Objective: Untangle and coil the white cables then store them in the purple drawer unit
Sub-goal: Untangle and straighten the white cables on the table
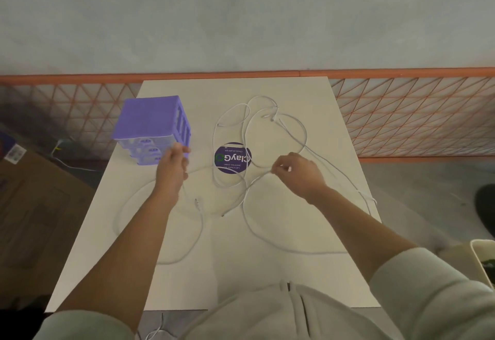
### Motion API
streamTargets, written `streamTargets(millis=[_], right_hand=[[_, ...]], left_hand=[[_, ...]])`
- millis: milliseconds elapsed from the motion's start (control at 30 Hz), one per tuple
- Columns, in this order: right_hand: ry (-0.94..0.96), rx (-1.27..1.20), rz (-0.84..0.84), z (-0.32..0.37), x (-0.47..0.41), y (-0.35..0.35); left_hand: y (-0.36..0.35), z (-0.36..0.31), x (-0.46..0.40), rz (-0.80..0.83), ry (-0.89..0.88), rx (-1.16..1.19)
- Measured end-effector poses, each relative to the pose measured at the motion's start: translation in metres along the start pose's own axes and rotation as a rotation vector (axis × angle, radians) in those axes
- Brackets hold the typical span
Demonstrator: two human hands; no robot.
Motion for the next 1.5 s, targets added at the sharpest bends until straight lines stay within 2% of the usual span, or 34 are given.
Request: streamTargets(millis=[67, 200, 400, 633, 767, 1000, 1167, 1400, 1500], right_hand=[[-0.065, 0.09, -0.049, -0.023, 0.005, 0.008], [-0.236, 0.151, -0.133, -0.068, 0.022, 0.025], [-0.386, 0.263, 0.006, -0.092, 0.041, 0.012], [-0.488, 0.252, 0.442, -0.12, 0.052, -0.036], [-0.413, 0.299, 0.558, -0.119, 0.06, -0.061], [-0.249, -0.003, 0.547, -0.07, 0.055, -0.101], [-0.18, -0.02, 0.505, -0.036, 0.049, -0.133], [-0.314, 0.004, 0.478, -0.037, 0.069, -0.154], [-0.311, 0.002, 0.425, -0.037, 0.07, -0.149]], left_hand=[[0.028, 0.011, -0.006, -0.112, 0.054, 0.22], [0.063, 0.034, -0.009, -0.199, 0.14, 0.641], [0.071, 0.051, -0.004, -0.27, 0.209, 0.802], [0.073, 0.045, 0.003, -0.25, 0.173, 0.884], [0.065, 0.049, 0.012, -0.224, 0.193, 0.828], [0.054, 0.042, 0.023, -0.159, 0.202, 0.817], [0.058, 0.042, 0.033, -0.131, 0.22, 0.85], [0.06, 0.055, 0.045, -0.12, 0.283, 0.848], [0.059, 0.058, 0.047, -0.094, 0.302, 0.822]])
Point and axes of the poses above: each hand's wrist, its own x-axis away from the middle knuckle, its own y-axis out of the back of the hand, z = x × y, the point moved 9 cm from there along -x, towards the middle knuckle, and after that the axes turned 5 degrees about z, right-handed, at the moved point
